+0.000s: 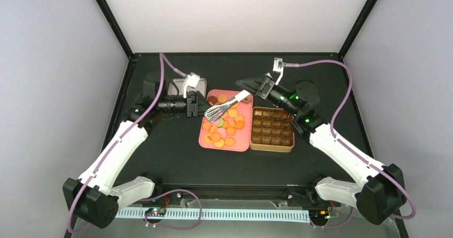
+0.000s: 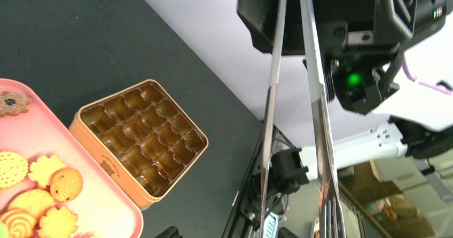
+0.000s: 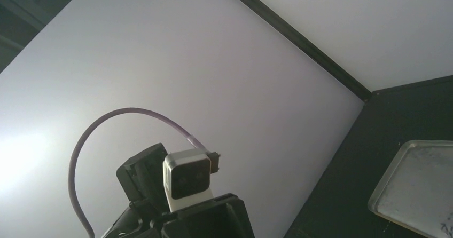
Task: Pack the cookies
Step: Adjust the clamp.
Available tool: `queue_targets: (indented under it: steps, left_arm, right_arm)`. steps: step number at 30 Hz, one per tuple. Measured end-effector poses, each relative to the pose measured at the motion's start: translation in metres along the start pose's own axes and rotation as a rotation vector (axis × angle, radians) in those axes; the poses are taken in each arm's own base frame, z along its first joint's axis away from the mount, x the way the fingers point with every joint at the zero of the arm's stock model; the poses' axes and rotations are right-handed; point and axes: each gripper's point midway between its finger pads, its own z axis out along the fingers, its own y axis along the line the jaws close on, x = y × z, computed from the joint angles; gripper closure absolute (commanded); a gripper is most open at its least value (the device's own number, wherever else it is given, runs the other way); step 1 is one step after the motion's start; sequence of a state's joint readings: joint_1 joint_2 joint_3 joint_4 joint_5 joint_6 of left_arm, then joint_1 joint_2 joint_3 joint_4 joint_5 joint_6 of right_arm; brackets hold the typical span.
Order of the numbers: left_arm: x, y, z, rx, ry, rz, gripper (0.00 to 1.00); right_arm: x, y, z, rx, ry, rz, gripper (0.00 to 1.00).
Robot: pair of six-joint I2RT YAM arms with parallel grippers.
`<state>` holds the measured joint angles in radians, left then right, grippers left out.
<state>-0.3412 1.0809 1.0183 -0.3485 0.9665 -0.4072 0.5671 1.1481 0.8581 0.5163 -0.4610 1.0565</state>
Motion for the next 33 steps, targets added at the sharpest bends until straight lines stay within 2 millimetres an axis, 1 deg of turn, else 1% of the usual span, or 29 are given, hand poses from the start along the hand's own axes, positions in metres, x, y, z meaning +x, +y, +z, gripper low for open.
queue_targets:
  steps: [4, 6, 7, 9, 11, 14, 15, 16, 18, 20, 24, 25, 27, 30, 33]
  left_arm:
    - [0.017, -0.008, 0.010, 0.048, 0.051, 0.015, 0.42]
    - [0.026, -0.015, 0.016, 0.080, 0.083, 0.026, 0.42]
    - [0.031, -0.020, 0.020, 0.101, 0.103, 0.030, 0.44]
    - [0.038, -0.025, 0.027, 0.135, 0.137, 0.030, 0.53]
    - [0.043, -0.026, 0.032, 0.156, 0.160, 0.025, 0.60]
    - [0.045, -0.025, 0.036, 0.175, 0.176, 0.012, 0.62]
    - [0.045, -0.025, 0.037, 0.182, 0.180, 0.008, 0.58]
    - [0.046, -0.025, 0.037, 0.188, 0.183, 0.005, 0.52]
    - [0.046, -0.025, 0.038, 0.197, 0.185, 0.003, 0.44]
    - [0.045, -0.024, 0.040, 0.203, 0.186, 0.000, 0.42]
    - [0.047, -0.023, 0.042, 0.224, 0.195, -0.015, 0.43]
    - [0.047, -0.023, 0.043, 0.230, 0.198, -0.022, 0.45]
    - [0.049, -0.021, 0.045, 0.240, 0.206, -0.043, 0.54]
    - [0.050, -0.023, 0.047, 0.267, 0.220, -0.072, 0.74]
    - [0.051, -0.030, 0.046, 0.302, 0.230, -0.076, 0.92]
  right_arm:
    - [0.003, 0.000, 0.006, 0.008, 0.032, 0.008, 0.99]
    - [0.004, 0.001, 0.011, 0.011, 0.053, 0.013, 0.99]
    - [0.006, 0.003, 0.015, 0.011, 0.070, 0.015, 0.99]
    - [0.013, 0.003, 0.021, 0.015, 0.106, 0.014, 0.99]
    - [0.022, 0.000, 0.026, 0.028, 0.151, 0.023, 0.99]
    - [0.030, -0.010, 0.030, 0.057, 0.185, 0.034, 0.99]
    - [0.032, -0.012, 0.030, 0.066, 0.195, 0.039, 0.99]
    - [0.034, -0.014, 0.030, 0.073, 0.203, 0.044, 0.99]
    - [0.036, -0.013, 0.031, 0.076, 0.216, 0.049, 0.99]
    - [0.038, -0.010, 0.033, 0.068, 0.228, 0.051, 0.99]
    - [0.042, -0.006, 0.037, 0.054, 0.249, 0.057, 0.99]
    - [0.043, -0.007, 0.039, 0.052, 0.254, 0.059, 0.99]
    - [0.046, -0.006, 0.044, 0.048, 0.265, 0.060, 0.99]
    - [0.049, -0.004, 0.050, 0.043, 0.272, 0.049, 0.99]
    - [0.051, -0.005, 0.051, 0.045, 0.270, 0.041, 0.99]
